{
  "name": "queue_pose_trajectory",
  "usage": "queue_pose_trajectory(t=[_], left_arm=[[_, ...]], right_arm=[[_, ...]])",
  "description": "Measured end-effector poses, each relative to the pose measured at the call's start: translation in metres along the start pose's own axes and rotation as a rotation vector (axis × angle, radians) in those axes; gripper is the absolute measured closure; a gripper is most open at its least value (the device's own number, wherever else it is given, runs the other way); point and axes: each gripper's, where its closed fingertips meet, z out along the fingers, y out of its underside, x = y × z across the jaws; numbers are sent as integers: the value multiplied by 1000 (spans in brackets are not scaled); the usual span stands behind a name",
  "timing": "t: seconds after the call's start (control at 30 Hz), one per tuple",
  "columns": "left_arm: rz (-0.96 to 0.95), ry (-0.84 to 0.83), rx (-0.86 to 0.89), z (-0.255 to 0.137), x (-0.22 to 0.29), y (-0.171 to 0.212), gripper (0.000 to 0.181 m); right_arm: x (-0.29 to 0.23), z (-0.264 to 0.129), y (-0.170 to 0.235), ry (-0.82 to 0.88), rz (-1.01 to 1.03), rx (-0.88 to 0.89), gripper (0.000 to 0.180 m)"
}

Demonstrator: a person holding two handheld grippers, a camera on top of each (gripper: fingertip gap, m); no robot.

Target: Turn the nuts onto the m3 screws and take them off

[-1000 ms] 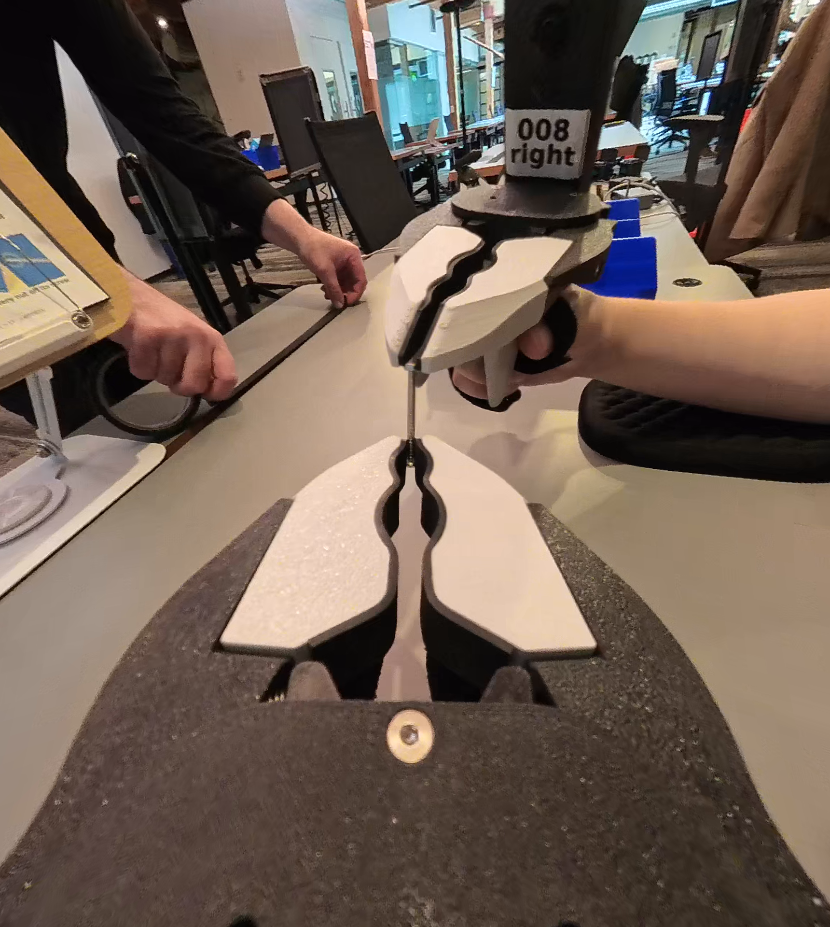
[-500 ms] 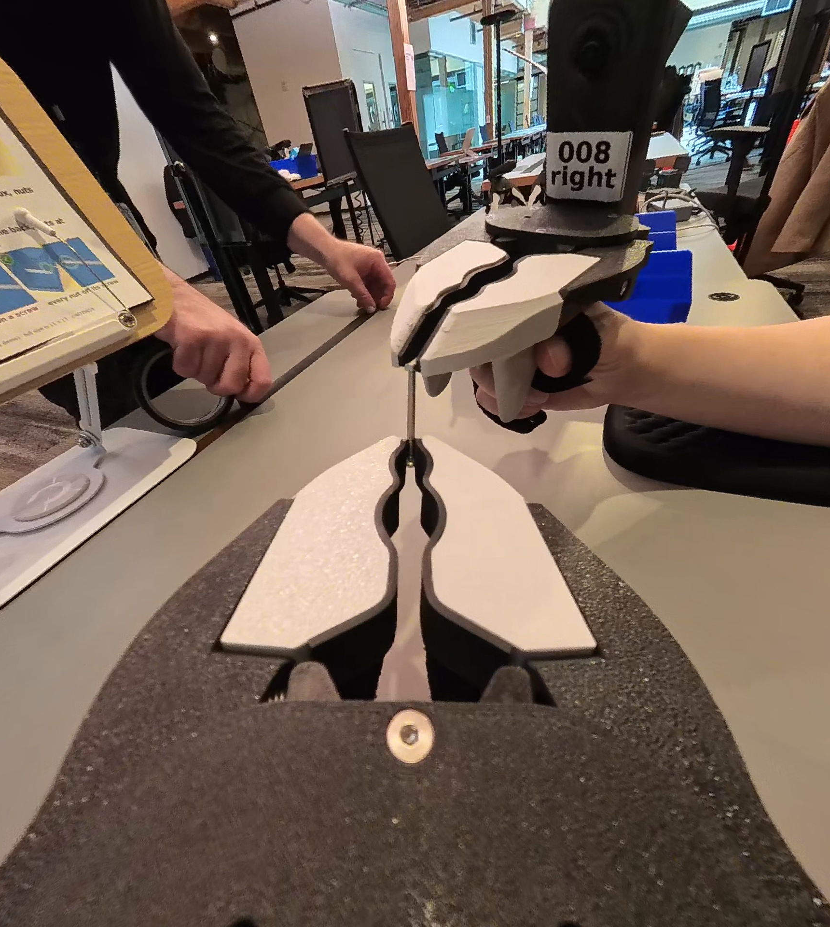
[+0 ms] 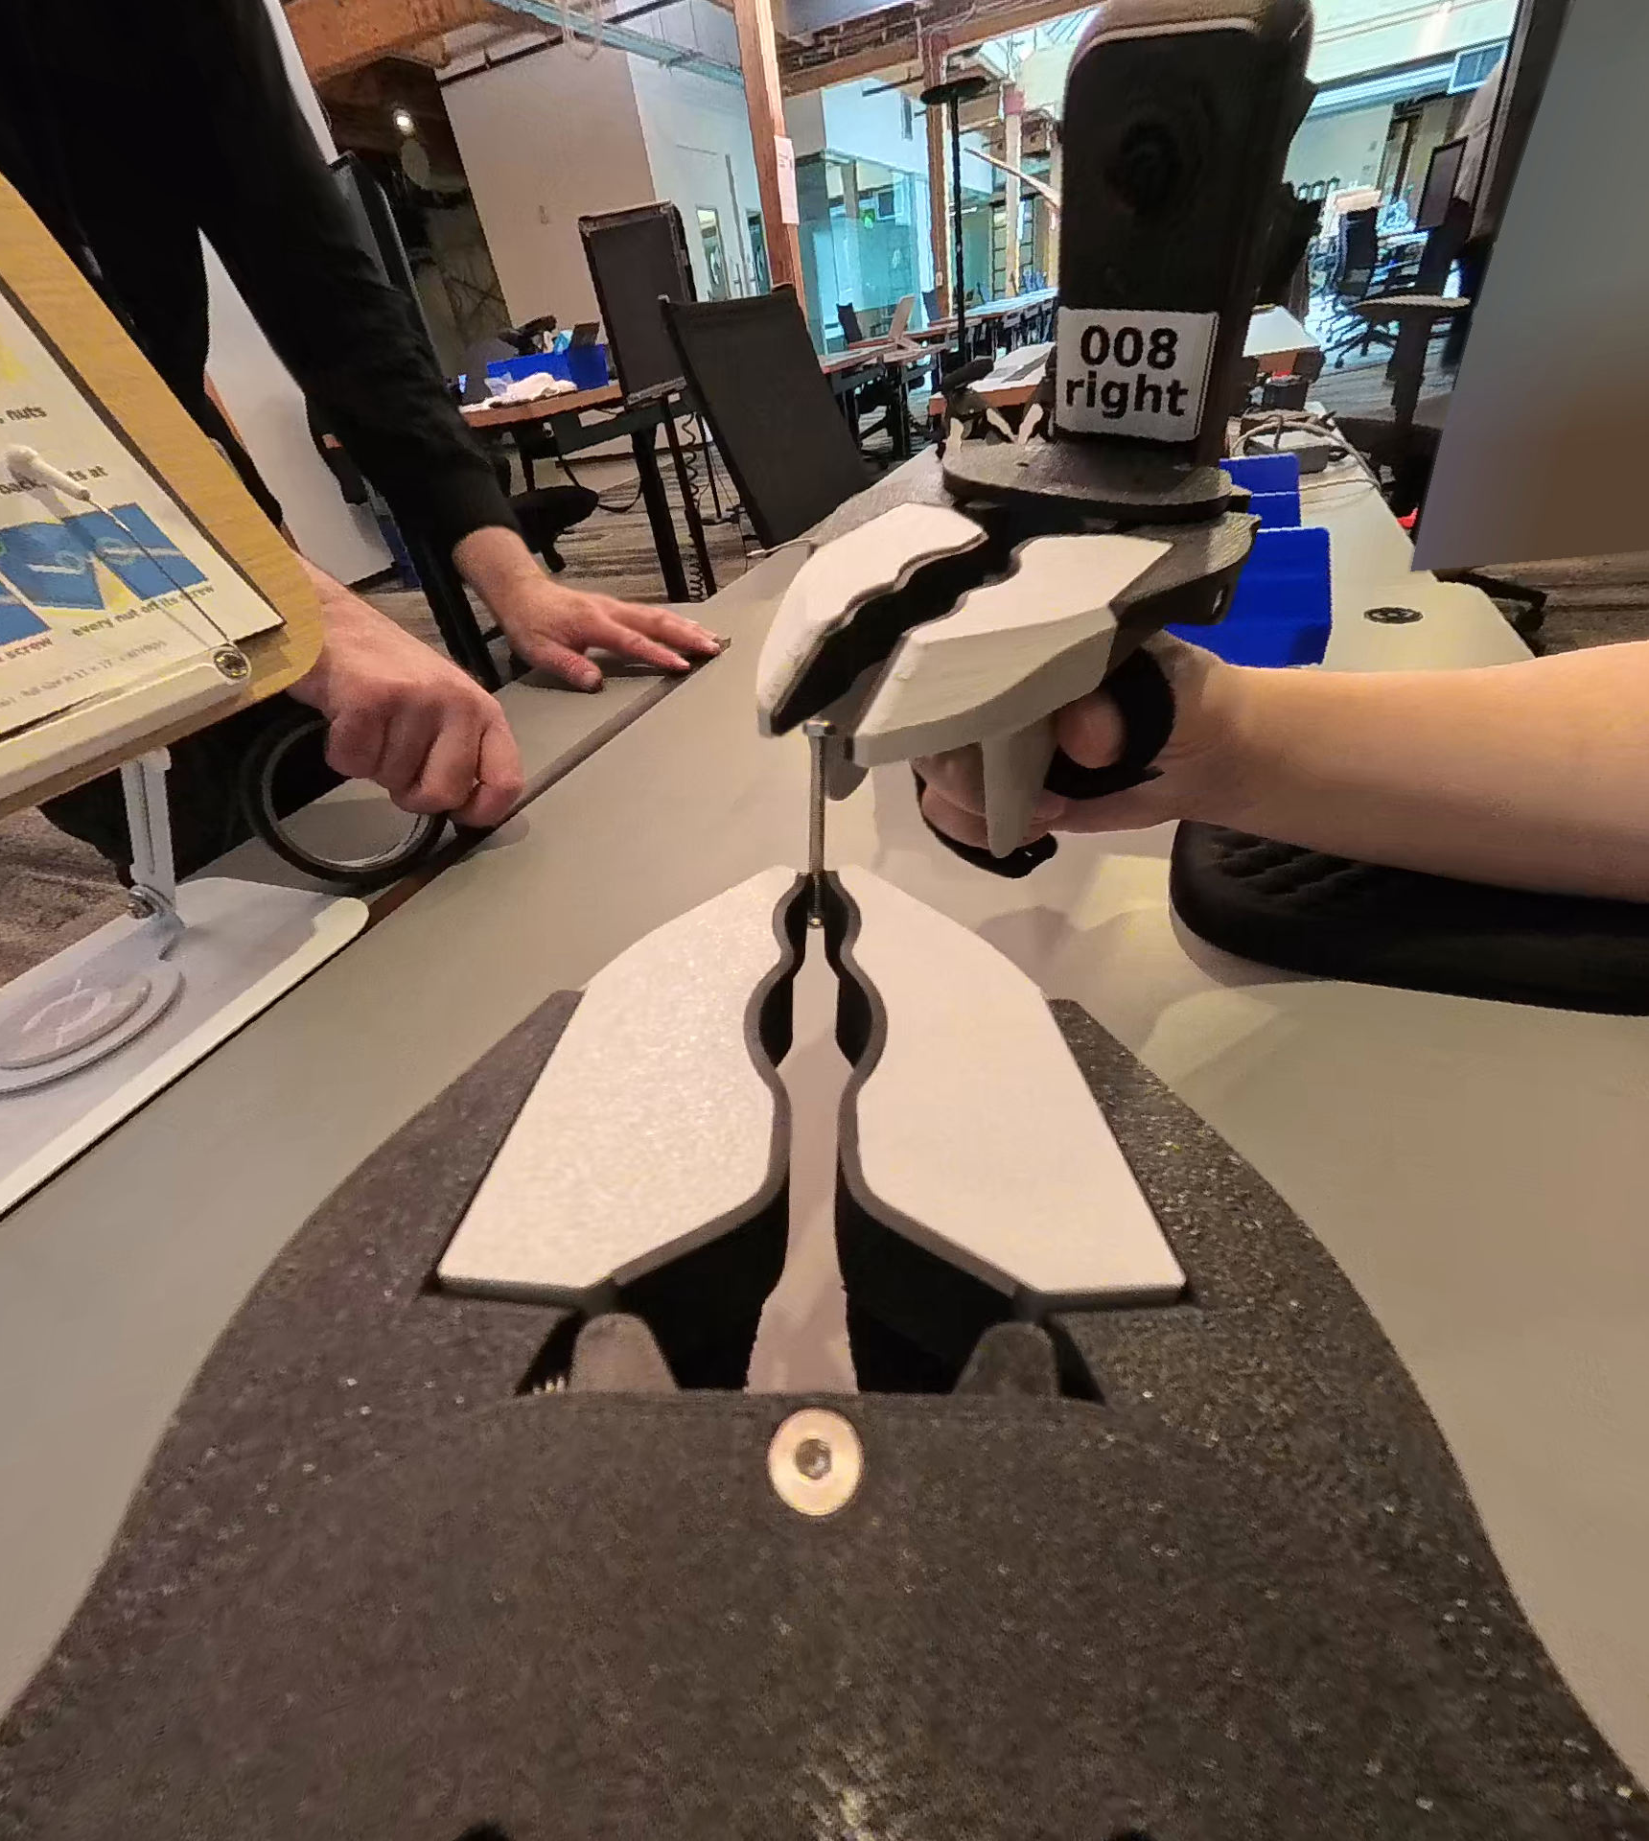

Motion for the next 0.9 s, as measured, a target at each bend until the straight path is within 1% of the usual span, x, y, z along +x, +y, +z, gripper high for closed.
queue_pose_trajectory(t=[0.47, 0.8, 0.9], left_arm=[[-7, -4, 9, -1, -1, -1, 179], [-6, 1, 15, 0, 0, -3, 179], [-10, -4, 17, -1, -1, -3, 179]], right_arm=[[-4, -2, -4, -19, -30, 8, 168], [-6, -1, -3, -23, -40, 3, 165], [-6, -3, -2, -32, -37, -2, 169]])
